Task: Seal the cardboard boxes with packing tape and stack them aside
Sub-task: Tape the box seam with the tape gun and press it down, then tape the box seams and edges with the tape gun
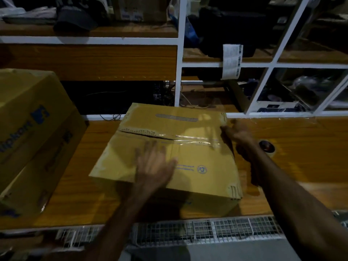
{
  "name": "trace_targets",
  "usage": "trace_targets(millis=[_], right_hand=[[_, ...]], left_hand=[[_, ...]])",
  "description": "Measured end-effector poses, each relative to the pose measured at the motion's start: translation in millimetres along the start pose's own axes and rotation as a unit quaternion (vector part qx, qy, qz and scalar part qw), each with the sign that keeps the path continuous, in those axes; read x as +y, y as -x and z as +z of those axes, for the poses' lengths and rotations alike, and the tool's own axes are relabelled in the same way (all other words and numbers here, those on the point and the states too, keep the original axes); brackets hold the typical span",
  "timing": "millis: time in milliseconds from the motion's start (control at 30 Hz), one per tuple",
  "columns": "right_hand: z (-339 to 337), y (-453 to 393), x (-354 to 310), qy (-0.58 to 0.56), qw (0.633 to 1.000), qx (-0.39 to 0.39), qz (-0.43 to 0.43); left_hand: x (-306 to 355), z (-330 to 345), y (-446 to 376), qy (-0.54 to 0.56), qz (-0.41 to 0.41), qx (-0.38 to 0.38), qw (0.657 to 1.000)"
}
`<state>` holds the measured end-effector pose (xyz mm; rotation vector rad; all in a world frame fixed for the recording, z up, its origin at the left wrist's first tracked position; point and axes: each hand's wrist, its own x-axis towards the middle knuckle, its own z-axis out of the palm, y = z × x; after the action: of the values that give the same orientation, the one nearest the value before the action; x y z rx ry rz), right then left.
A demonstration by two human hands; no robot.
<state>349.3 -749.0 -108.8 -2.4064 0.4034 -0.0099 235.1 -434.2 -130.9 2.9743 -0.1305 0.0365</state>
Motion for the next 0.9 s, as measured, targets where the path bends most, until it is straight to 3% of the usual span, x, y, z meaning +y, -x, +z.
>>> trace_targets(millis=[133,333,500,733,900], right_hand=[[3,-61,-20,0.107,0.978,-0.056,-0.171],[21,-94,-1,0.066,0.973,-0.050,-0.216],[15,-76,34,0.030,0.977,-0.039,-0.209],[1,38,76,0.103,0.977,0.052,-0.178],[12,132,95,0.118,0.971,0.120,-0.171]], left_hand=[[109,19,18,0.033,0.068,-0.058,0.995],[176,33,31,0.032,0.073,-0.066,0.995],[155,27,58,0.025,0.099,-0.084,0.991],[74,-2,108,0.083,0.180,-0.129,0.972],[-4,-20,140,0.155,0.163,-0.150,0.963]])
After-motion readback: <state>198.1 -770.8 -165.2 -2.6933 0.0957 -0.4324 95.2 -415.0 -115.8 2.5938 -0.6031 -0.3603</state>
